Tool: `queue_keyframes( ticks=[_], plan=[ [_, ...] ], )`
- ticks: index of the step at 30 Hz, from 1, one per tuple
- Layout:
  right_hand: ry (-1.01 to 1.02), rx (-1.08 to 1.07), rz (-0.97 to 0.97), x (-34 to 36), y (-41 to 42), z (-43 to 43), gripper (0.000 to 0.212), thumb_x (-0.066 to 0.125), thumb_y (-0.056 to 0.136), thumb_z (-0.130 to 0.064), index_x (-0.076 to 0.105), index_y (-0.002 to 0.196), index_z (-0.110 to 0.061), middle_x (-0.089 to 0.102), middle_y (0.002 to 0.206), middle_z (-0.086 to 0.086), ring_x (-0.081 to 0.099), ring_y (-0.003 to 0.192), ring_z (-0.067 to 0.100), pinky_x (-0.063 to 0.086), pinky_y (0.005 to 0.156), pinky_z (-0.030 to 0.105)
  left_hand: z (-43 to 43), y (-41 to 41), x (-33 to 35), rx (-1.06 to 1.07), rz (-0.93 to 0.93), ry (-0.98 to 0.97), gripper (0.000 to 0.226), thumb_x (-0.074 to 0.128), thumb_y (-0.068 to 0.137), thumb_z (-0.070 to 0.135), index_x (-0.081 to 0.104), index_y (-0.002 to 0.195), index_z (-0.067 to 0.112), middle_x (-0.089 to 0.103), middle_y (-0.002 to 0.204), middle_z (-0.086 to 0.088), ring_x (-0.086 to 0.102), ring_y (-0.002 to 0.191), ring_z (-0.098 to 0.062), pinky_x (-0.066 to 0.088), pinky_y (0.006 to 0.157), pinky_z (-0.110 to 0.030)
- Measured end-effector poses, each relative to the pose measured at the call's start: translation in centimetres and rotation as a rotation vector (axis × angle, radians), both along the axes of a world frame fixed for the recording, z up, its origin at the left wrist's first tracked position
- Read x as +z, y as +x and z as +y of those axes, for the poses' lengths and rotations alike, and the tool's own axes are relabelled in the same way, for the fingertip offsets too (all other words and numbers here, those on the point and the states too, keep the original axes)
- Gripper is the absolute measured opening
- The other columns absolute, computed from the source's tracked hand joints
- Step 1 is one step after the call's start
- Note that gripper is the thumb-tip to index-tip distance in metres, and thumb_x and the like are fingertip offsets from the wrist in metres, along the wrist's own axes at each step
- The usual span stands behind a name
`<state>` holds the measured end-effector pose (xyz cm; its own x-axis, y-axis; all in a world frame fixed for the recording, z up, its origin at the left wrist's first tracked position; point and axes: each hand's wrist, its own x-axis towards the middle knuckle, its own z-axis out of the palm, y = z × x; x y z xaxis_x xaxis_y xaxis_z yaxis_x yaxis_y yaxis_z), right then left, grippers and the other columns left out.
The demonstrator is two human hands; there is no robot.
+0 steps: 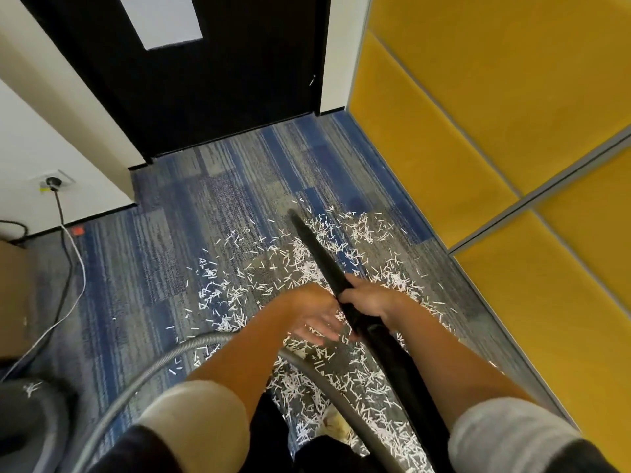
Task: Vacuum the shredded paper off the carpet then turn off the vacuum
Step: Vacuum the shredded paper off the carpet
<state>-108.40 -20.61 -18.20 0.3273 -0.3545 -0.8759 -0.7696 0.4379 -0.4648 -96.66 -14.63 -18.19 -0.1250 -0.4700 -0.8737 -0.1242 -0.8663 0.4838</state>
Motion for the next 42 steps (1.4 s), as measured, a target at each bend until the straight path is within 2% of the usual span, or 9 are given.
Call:
queue_keyframes(
  ticks=[5, 8, 11, 15, 21, 24, 29, 36, 42],
  plan=[
    [0.014, -0.127, -0.071, 1.7, 1.0, 1.4, 0.041, 0.039, 0.100, -0.010, 0.037, 0.136, -0.028, 0.054, 0.087, 0.013, 0.054, 0.057, 0.020, 0.046, 0.038, 0.022, -1.6, 0.6, 0.5, 0.247, 0.117, 0.045, 0.019, 0.047, 0.099, 0.017, 0.050, 0.118, 0.012, 0.059, 0.116, -0.018, 0.066, 0.088, -0.031, 0.059, 0.073, -0.043],
    [-0.031, -0.197, -0.081, 1.1, 2.0, 1.7, 0.046, 0.040, 0.099, -0.011, 0.032, 0.141, -0.028, 0.057, 0.087, 0.012, 0.055, 0.052, 0.018, 0.045, 0.037, 0.022, -2.2, 0.8, 0.3, 0.243, 0.100, 0.057, 0.011, 0.045, 0.098, 0.009, 0.049, 0.105, 0.016, 0.056, 0.122, -0.019, 0.064, 0.094, -0.031, 0.059, 0.070, -0.043],
    [-0.084, -0.227, -0.087, -0.1, 2.6, 1.3, 0.051, 0.043, 0.098, -0.013, 0.029, 0.146, -0.026, 0.059, 0.088, 0.011, 0.056, 0.052, 0.018, 0.047, 0.040, 0.024, -2.8, 1.1, -0.1, 0.319, 0.099, 0.068, 0.020, 0.044, 0.097, 0.005, 0.048, 0.090, 0.024, 0.058, 0.118, -0.014, 0.061, 0.091, -0.026, 0.053, 0.063, -0.035],
    [-0.107, -0.231, -0.118, -0.5, 1.9, 0.1, 0.045, 0.043, 0.097, -0.011, 0.037, 0.140, -0.025, 0.060, 0.096, 0.017, 0.054, 0.058, 0.020, 0.046, 0.045, 0.027, -4.0, -0.3, -1.4, 0.443, 0.134, 0.049, 0.032, 0.046, 0.097, 0.009, 0.047, 0.128, 0.015, 0.058, 0.121, -0.015, 0.061, 0.101, -0.029, 0.055, 0.058, -0.038],
    [-0.110, -0.152, -0.107, -1.3, 0.1, -0.7, 0.040, 0.046, 0.095, -0.010, 0.043, 0.131, -0.026, 0.060, 0.088, 0.010, 0.055, 0.061, 0.018, 0.045, 0.047, 0.024, -4.6, -2.5, -2.4, 0.494, 0.123, 0.055, 0.061, 0.046, 0.098, 0.007, 0.020, 0.149, 0.028, 0.054, 0.126, -0.011, 0.061, 0.092, -0.022, 0.054, 0.057, -0.032],
    [-0.091, -0.170, -0.132, -1.3, -1.1, -0.8, 0.039, 0.046, 0.094, -0.007, 0.045, 0.127, -0.027, 0.059, 0.084, 0.009, 0.053, 0.059, 0.018, 0.044, 0.042, 0.022, -4.6, -3.5, -2.4, 0.509, 0.148, 0.058, 0.064, 0.046, 0.098, 0.008, 0.017, 0.151, 0.029, 0.051, 0.131, -0.011, 0.059, 0.104, -0.025, 0.056, 0.068, -0.035],
    [-0.067, -0.203, -0.131, -1.4, -3.0, -1.5, 0.041, 0.047, 0.094, -0.008, 0.046, 0.129, -0.027, 0.060, 0.083, 0.008, 0.054, 0.058, 0.018, 0.045, 0.046, 0.025, -5.3, -5.3, -1.7, 0.476, 0.155, 0.050, 0.066, 0.043, 0.099, 0.009, 0.010, 0.151, 0.031, 0.053, 0.129, -0.010, 0.059, 0.099, -0.022, 0.055, 0.063, -0.031],
    [-0.058, -0.172, -0.137, -0.7, -4.3, -2.0, 0.036, 0.045, 0.096, -0.007, 0.044, 0.126, -0.026, 0.057, 0.081, 0.010, 0.053, 0.056, 0.017, 0.043, 0.042, 0.023, -5.6, -6.6, -1.6, 0.488, 0.176, 0.044, 0.069, 0.043, 0.099, 0.008, 0.006, 0.152, 0.034, 0.050, 0.133, -0.007, 0.055, 0.110, -0.023, 0.052, 0.084, -0.039],
    [-0.020, -0.087, -0.126, -1.1, -3.4, -0.9, 0.039, 0.045, 0.096, -0.012, 0.042, 0.129, -0.031, 0.058, 0.088, 0.009, 0.053, 0.066, 0.019, 0.046, 0.053, 0.028, -4.0, -5.5, -2.0, 0.503, 0.157, 0.062, 0.070, 0.042, 0.099, 0.007, 0.004, 0.152, 0.032, 0.052, 0.128, -0.010, 0.057, 0.112, -0.027, 0.052, 0.091, -0.042]
  ],
)
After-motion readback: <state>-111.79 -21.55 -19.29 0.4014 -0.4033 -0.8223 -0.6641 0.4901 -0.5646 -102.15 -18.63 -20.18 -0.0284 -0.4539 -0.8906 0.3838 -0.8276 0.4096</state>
